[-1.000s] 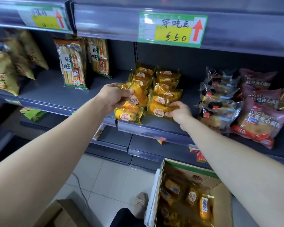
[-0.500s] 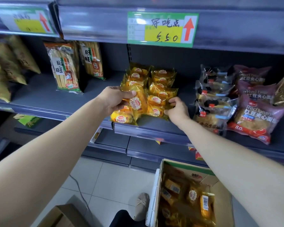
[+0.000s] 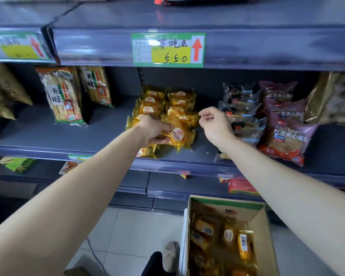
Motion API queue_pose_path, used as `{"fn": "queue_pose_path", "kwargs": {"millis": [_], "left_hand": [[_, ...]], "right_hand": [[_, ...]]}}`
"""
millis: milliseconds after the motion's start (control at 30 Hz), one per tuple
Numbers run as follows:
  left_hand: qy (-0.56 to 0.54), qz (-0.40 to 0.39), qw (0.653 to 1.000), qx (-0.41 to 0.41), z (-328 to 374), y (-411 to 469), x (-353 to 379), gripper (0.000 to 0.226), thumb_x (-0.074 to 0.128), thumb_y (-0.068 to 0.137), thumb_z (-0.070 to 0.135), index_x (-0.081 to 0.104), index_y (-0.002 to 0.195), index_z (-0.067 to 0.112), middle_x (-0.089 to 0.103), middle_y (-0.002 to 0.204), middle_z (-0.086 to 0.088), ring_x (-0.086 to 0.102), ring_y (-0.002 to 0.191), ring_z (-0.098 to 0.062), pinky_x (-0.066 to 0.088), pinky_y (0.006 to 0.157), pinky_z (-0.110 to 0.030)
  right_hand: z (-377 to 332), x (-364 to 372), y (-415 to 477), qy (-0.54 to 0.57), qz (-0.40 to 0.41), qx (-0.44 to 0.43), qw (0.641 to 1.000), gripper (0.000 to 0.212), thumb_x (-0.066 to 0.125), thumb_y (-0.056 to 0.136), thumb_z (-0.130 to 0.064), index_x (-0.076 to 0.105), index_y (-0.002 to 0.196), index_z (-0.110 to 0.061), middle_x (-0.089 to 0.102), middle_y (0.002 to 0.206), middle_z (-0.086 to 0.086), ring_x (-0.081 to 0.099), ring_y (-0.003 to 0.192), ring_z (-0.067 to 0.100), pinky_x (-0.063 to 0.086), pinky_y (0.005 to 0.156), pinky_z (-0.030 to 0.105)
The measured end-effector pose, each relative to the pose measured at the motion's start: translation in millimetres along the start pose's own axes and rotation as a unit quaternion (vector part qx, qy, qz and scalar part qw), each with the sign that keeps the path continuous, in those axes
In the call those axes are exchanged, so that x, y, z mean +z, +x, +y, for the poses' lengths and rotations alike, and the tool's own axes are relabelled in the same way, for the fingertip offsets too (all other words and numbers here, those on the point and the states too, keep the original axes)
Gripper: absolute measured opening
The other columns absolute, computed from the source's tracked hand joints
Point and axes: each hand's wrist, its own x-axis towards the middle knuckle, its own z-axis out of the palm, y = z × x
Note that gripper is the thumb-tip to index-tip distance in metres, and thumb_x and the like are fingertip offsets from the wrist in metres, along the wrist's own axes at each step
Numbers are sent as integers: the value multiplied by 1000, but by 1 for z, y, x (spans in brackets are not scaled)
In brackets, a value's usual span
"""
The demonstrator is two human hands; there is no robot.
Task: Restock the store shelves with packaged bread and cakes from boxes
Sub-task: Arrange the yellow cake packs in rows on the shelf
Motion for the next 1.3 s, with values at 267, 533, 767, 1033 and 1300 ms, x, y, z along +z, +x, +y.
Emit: {"fn": "queue_pose_path", "kwargs": {"millis": [267,533,767,1033,1300], "left_hand": [[144,-30,989,6,-22,10,17,53,65,84,3,43,131,15,59,112,-13,60,97,-25,54,88,-34],[624,69,772,102,-26,24,19,41,60,89,17,53,129,15,50,134,-8,33,131,-32,32,107,-41],[648,98,749,94,-39,29,22,47,62,86,21,48,131,17,45,133,-10,31,128,-33,37,101,-40],[528,127,818,191,-20,-5,30,41,63,87,17,55,127,20,48,127,-12,37,123,-34,38,98,-41],[453,-104,869,171,-66,-38,127,21,62,85,13,68,104,6,67,106,-8,61,99,-23,47,76,-23]], "right_hand": [[-2,0,-5,-5,-15,-2,1000,17,52,93,-7,65,101,-15,59,95,-3,55,88,11,43,69,16],[0,4,-9,-27,-22,10,999,19,53,92,-11,63,88,-25,62,90,-8,59,87,11,46,70,21],[-1,5,-17,-35,-34,-5,999,20,53,92,-8,63,87,-25,60,88,-8,57,85,10,49,76,24],[10,-12,-38,-19,-50,-9,999,21,53,91,-6,62,83,-24,59,76,-9,54,70,9,47,65,22],[104,-53,-103,-103,-219,145,959,23,54,86,0,62,72,-16,65,80,6,59,79,24,53,79,42]]}}
